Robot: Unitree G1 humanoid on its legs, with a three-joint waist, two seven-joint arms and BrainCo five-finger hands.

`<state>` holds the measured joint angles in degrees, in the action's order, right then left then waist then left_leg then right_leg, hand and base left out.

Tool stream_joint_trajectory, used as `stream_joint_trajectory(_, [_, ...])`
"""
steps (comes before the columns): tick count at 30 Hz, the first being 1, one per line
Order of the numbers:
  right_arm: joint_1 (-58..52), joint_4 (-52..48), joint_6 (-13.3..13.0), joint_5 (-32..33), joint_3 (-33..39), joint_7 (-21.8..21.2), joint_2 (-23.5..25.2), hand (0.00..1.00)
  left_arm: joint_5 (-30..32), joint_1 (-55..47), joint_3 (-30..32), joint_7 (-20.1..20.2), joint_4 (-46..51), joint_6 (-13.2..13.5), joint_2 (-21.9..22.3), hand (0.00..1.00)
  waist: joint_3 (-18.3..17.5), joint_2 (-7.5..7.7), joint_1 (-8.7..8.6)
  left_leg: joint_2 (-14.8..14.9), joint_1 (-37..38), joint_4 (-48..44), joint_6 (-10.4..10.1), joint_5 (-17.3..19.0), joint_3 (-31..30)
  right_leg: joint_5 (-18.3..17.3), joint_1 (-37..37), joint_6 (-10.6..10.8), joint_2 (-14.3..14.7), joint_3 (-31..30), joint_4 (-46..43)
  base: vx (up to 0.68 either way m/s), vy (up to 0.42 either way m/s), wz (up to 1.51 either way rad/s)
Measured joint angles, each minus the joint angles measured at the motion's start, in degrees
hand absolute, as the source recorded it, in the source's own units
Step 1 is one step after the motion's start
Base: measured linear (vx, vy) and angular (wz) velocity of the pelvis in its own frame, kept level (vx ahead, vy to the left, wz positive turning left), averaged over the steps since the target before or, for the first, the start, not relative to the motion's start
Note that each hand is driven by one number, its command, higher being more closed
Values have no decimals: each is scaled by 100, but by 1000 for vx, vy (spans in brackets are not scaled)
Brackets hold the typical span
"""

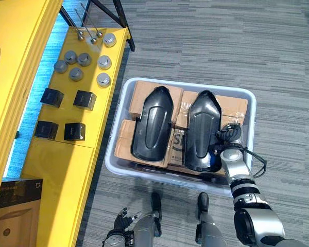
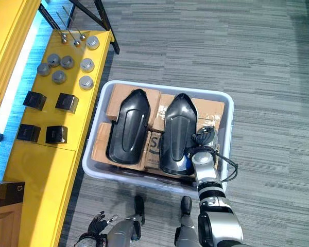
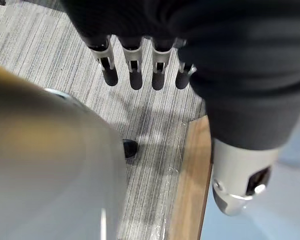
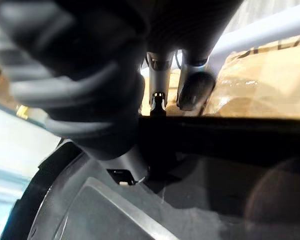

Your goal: Walk over and take plastic housings, then place them on the shelf

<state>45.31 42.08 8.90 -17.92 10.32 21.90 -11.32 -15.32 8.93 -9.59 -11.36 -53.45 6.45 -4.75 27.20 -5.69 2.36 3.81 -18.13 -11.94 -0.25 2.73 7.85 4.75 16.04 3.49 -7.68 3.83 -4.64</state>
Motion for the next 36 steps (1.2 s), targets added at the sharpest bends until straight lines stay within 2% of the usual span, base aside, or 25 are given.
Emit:
stream_joint_trajectory(4, [8,0,35,-90,-36,-56,-47,100,55,-277,-230,-11,1304,18,37,0,9,13,-14,-12,156,51,-7,-54,-32,28,-189,1,-6,33,64,-35,12,6])
stream_joint_trajectory(5, [-29,-139,44,-96,-56,-56,-51,100,98,-457,-260,-12,1978,20,50,0,9,13,-27,-18,242,52,-7,-56,-60,40,-326,17,-8,65,124,-38,12,14])
stream_joint_trajectory(6, [-161,-506,53,-135,-164,-54,-79,100,107,-644,-256,-21,2674,34,73,0,8,12,-68,-30,331,58,-14,-64,-128,41,-453,20,-11,137,155,-40,7,21])
stream_joint_trajectory(8, [-416,-1184,52,-407,-257,-61,-74,100,215,-848,-248,-50,3440,55,98,0,-7,31,-125,-31,419,85,-16,-77,-198,40,-585,20,-6,182,181,-45,0,19])
stream_joint_trajectory(11, [-983,-2226,25,-987,-365,-39,38,100,567,-1140,-199,-194,4698,42,223,0,-161,126,-143,-60,660,296,-25,-144,-256,28,-810,33,-9,230,277,-21,-1,11])
stream_joint_trajectory(13, [-1450,-2461,1,-1241,-385,9,178,100,898,-1203,-208,-370,5227,44,290,0,-384,212,-154,-94,803,494,-41,-222,-342,-23,-959,91,-23,364,358,21,-20,23])
stream_joint_trajectory(17, [-2032,-2620,-6,-1491,-554,62,332,100,1198,-1198,-239,-659,5923,79,464,0,-770,258,-183,-104,1092,915,-106,-435,-466,-62,-1155,103,-18,523,423,49,-20,20])
stream_joint_trajectory(19, [-2162,-2840,-8,-1642,-722,62,340,100,1192,-1136,-340,-685,6063,140,461,0,-931,262,-187,-103,1246,1046,-110,-486,-466,-64,-1253,105,-15,563,444,65,7,3])
stream_joint_trajectory(21, [-2273,-3282,-79,-1670,-902,69,345,100,527,-1062,-513,-607,6065,192,444,0,-1096,272,-222,-107,1457,1195,-105,-532,-488,-64,-1427,106,-17,631,484,64,26,5])
stream_joint_trajectory(22, [-2317,-3529,-182,-1672,-1057,98,369,100,-13,-1044,-684,-450,6028,198,388,0,-1291,319,-227,-122,1536,1303,-111,-574,-480,-66,-1481,108,-24,633,537,59,29,3])
stream_joint_trajectory(24, [-2328,-3742,-348,-1704,-1196,108,435,100,-715,-870,-902,-251,5823,191,331,0,-1416,344,-244,-127,1670,1421,-108,-626,-491,-75,-1578,120,-25,642,541,45,26,4])
stream_joint_trajectory(29, [-2496,-3966,-543,-1728,-1843,109,688,100,-1312,-409,-1288,-37,5269,164,343,0,-1732,426,-306,-173,1840,1689,-93,-773,-489,-127,-1628,181,-64,655,542,5,5,1])
stream_joint_trajectory(32, [-2704,-4014,-545,-1774,-1990,95,782,100,-1432,-391,-1247,-52,5023,130,335,0,-1799,433,-317,-199,1951,1696,-82,-782,-488,-140,-1741,193,-88,660,542,-10,5,2])
stream_joint_trajectory(36, [-2936,-4142,-566,-1786,-2280,12,773,100,-1599,-342,-1493,-85,4673,50,207,0,-2005,503,-339,-171,1931,1710,-90,-796,-503,-128,-1767,179,-60,648,621,-33,4,2])
